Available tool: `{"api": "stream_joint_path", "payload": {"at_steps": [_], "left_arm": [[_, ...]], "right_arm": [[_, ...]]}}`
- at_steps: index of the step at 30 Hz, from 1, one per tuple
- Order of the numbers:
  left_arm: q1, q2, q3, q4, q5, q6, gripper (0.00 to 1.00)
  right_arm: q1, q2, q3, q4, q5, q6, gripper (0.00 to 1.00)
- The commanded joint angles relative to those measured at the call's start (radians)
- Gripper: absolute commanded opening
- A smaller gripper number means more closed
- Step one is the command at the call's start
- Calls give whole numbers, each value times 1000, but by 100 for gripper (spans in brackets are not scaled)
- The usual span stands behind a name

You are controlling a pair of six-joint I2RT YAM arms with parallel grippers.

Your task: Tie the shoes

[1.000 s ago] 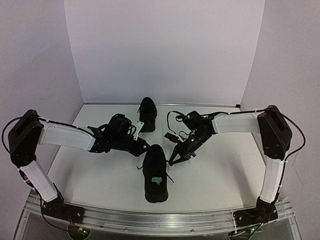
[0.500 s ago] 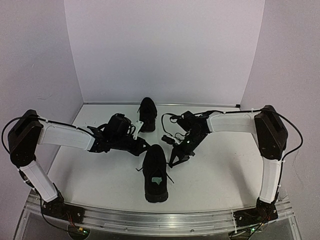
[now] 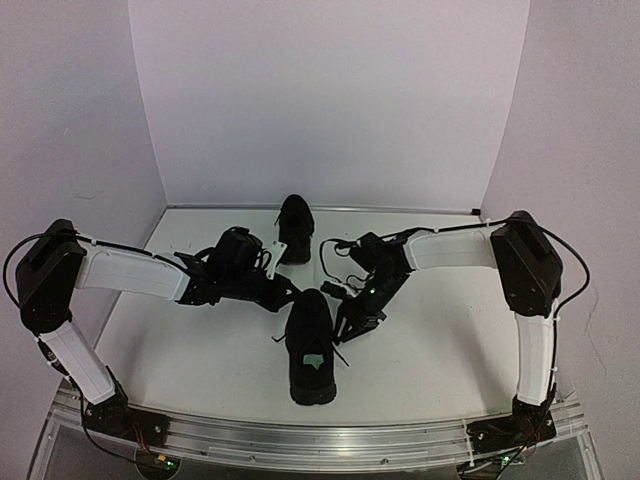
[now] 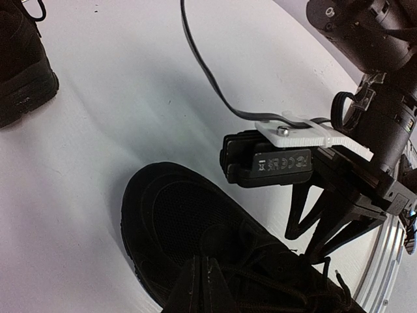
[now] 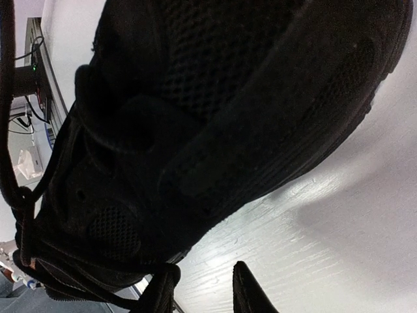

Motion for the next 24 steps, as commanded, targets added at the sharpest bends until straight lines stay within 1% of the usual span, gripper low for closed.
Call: {"api": "stream_joint_path", "payload": {"at_steps": [1, 6, 10, 15, 20, 24], "left_arm": [[8, -26, 17, 12, 9, 14, 0], [8, -22, 19, 11, 11, 17, 0], [8, -19, 21, 12, 9, 16, 0], [9, -21, 21, 9, -2, 12, 0], [17, -43, 8, 2, -20, 8, 0], [27, -67, -5, -2, -47, 8, 0]], "right_arm": [[2, 29, 40, -3, -57, -20, 31], [1, 42, 39, -3, -82, -31, 27], [2, 47, 36, -5, -61, -29, 17], [3, 41, 18, -14, 32, -9, 5], [3, 11, -20, -22, 94, 6, 1], [3, -7, -50, -24, 120, 11, 0]]}}
